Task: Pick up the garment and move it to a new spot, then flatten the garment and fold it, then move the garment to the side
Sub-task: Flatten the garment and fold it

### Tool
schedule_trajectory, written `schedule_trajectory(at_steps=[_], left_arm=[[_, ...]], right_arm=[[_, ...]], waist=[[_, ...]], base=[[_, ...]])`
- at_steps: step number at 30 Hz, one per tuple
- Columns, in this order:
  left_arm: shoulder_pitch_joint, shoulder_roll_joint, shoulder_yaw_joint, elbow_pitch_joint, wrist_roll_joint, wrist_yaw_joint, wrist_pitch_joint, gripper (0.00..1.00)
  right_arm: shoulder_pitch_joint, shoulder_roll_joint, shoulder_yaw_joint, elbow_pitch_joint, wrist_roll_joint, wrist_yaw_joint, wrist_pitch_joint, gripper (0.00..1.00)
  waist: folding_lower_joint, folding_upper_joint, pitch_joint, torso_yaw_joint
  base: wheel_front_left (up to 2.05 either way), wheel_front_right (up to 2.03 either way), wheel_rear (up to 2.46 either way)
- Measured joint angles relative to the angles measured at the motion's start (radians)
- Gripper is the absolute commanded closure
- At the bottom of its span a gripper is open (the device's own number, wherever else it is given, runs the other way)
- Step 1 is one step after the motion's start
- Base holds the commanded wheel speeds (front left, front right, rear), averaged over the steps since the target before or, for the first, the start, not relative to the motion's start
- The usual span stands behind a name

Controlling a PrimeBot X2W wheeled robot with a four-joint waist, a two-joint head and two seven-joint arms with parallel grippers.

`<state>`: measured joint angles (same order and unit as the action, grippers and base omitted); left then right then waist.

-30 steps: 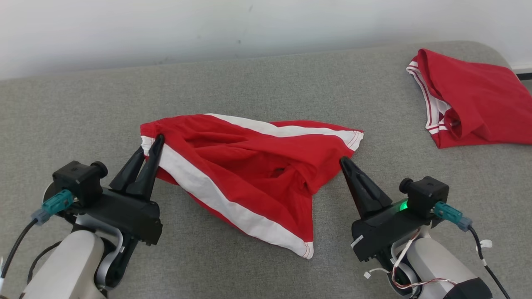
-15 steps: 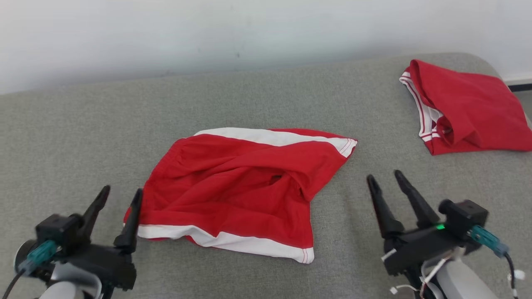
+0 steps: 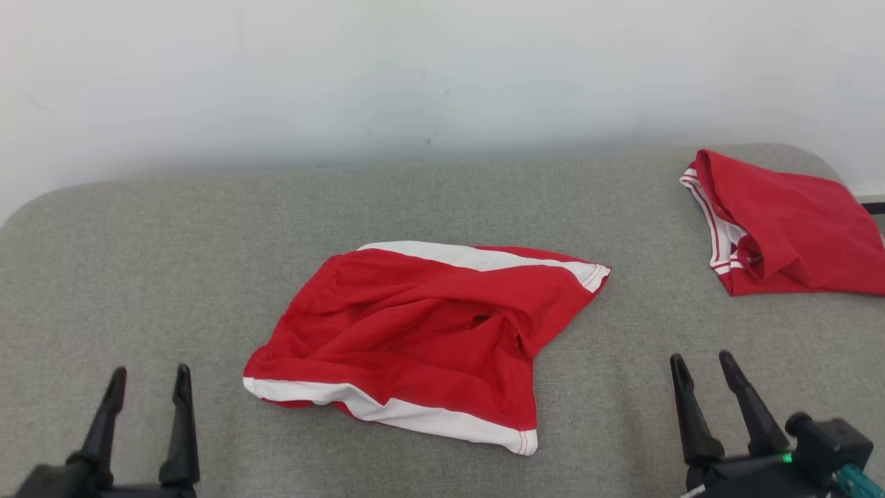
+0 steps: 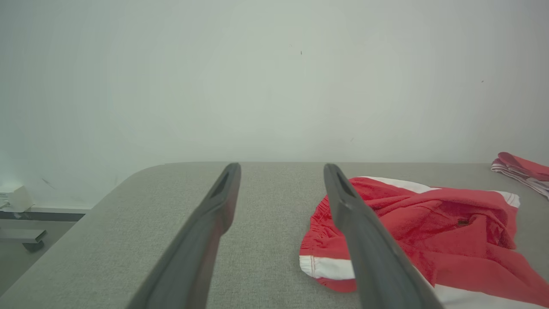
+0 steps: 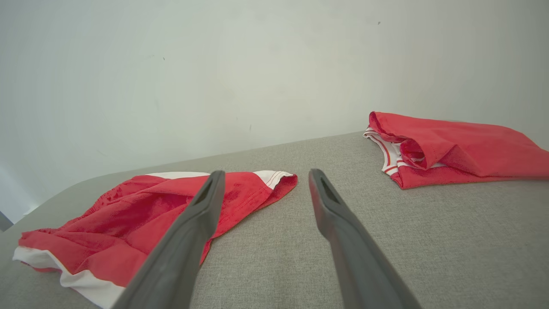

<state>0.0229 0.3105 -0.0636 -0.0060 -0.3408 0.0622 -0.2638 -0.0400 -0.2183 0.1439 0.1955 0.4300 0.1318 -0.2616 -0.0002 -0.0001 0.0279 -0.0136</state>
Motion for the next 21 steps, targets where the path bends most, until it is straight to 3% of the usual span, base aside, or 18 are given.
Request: schedule_trajectory(at_steps=[5,13,21], left_arm=[[0.074,-0.058,0.045,-0.03,0.067,-0.025,0.0,0.0],[0.14,-0.147,0.126,-0.023,0.131,-0.113,0.0,0.0],[0.142,-0.188,0.177,-0.006,0.174,-0.161,0.0,0.0]], right_arm=[[0.075,0.02,-0.028,-0.037,-0.019,0.0,0.0,0.0],[0.139,0.063,-0.058,-0.057,-0.05,0.0,0.0,0.0],[0.143,0.067,-0.039,-0.046,-0.071,0.0,0.0,0.0]], waist=[[-0.0001,0.0,-0.02,0.005],[0.0,0.0001,-0.035,0.008],[0.0001,0.0001,-0.041,0.007]], base=[[0.0,0.0,0.0],[0.0,0.0,0.0],[0.0,0.0,0.0]])
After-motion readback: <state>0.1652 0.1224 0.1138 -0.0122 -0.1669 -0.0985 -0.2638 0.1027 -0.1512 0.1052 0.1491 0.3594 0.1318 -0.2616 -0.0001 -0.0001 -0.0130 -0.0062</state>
